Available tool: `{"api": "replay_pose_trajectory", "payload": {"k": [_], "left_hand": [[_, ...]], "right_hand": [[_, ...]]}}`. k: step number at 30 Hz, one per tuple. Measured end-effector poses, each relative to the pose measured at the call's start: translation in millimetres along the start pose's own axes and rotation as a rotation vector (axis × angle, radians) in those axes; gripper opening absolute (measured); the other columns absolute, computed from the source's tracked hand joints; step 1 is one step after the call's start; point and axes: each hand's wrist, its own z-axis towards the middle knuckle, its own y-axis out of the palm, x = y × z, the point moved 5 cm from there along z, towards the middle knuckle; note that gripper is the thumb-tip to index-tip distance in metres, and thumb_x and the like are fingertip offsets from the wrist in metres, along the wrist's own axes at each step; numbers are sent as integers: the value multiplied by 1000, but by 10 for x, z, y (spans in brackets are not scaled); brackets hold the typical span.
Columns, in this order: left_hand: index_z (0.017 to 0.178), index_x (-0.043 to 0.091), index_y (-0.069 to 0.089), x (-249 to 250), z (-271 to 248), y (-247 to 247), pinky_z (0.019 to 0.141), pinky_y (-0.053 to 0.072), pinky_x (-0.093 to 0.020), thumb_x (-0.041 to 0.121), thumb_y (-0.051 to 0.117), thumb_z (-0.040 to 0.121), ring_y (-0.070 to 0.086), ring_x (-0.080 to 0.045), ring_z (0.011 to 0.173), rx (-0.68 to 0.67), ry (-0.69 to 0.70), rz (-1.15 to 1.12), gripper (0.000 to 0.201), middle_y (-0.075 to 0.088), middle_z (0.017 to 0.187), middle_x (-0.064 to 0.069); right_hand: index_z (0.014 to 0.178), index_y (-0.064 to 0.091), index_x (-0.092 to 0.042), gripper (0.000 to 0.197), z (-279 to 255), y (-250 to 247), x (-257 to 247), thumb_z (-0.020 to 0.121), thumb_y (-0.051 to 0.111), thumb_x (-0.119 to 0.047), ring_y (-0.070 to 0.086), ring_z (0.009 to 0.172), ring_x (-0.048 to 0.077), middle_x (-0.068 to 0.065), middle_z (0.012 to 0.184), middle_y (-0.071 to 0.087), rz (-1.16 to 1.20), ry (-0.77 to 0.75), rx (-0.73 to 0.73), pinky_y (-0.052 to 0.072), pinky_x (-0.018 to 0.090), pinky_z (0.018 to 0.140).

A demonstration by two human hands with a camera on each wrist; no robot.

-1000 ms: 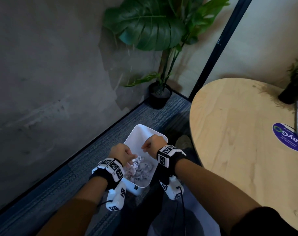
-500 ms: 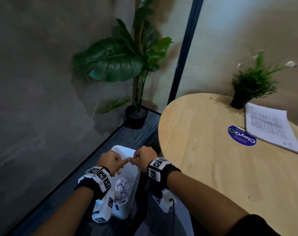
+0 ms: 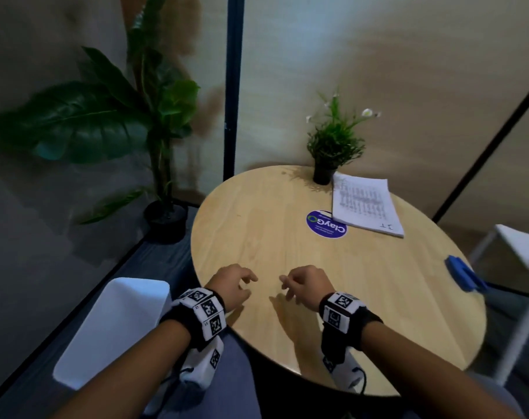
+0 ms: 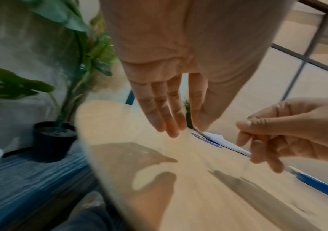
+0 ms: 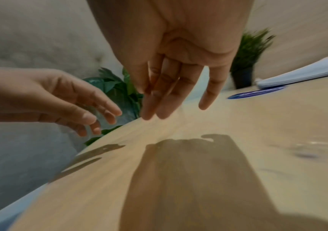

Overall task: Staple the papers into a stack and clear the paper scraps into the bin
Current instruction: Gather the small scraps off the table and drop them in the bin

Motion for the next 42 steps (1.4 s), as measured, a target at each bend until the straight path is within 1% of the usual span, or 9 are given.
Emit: {"api": "replay_pose_trajectory", "payload": {"k": [5,11,14,18,22,29,35,39,42], "left_hand": [[118,17,63,548,194,415,91,48,-29,19,62,86,63,-21,104,-101,56,-5,32,61,120,-4],[126,11,55,902,372,847,99,45,-34,21,67,84,55,-27,117,-197,42,91,45,50,131,-10],[131,9,46,964,338,1013,102,42,-42,24,60,87,43,-32,123,-238,114,282,48,34,140,-12],[147,20,21,999,191,1197,106,31,-49,38,47,92,22,-34,136,-257,238,541,63,13,155,-6],[147,32,14,1012,81,1262,105,30,-52,41,41,94,19,-37,136,-289,282,604,60,7,157,-6],[136,21,40,973,42,1014,101,41,-49,36,48,90,34,-32,127,-279,190,505,49,34,141,-10],[129,21,49,965,39,1023,101,42,-46,32,49,91,36,-30,126,-269,209,463,40,37,137,-9],[122,12,54,977,155,1008,99,43,-44,29,55,88,43,-30,120,-216,170,336,38,44,126,-10],[125,10,55,1058,240,1018,99,44,-38,22,59,88,47,-31,118,-210,153,280,39,46,125,-12]], "right_hand": [[104,69,-19,21,-311,-387,738,90,54,-17,62,95,19,3,105,70,-154,164,49,43,24,82],[118,64,-25,28,-513,-434,1083,92,51,-27,58,106,21,5,119,59,-394,168,-31,42,23,88],[135,44,-32,39,-626,-290,1144,97,40,-28,44,122,27,6,139,42,-548,108,-107,43,35,98],[150,6,-19,60,-823,-140,1092,97,35,-18,10,143,33,3,159,-2,-708,113,-273,27,50,110],[150,-3,-15,65,-870,8,1004,98,35,-20,-3,146,32,3,159,-15,-712,102,-307,17,54,114],[150,3,-22,63,-709,-80,1073,97,38,-28,1,145,33,3,159,-8,-591,174,-254,19,55,113],[149,8,-28,58,-784,33,1045,97,32,-41,4,144,32,2,159,0,-610,55,-234,21,55,111],[135,43,-32,52,-760,-137,1125,86,58,-42,35,130,23,2,143,39,-365,87,-49,37,37,105],[115,63,-30,45,-687,-330,1234,72,77,-36,52,103,13,-2,112,57,-192,184,41,38,19,83]]}}
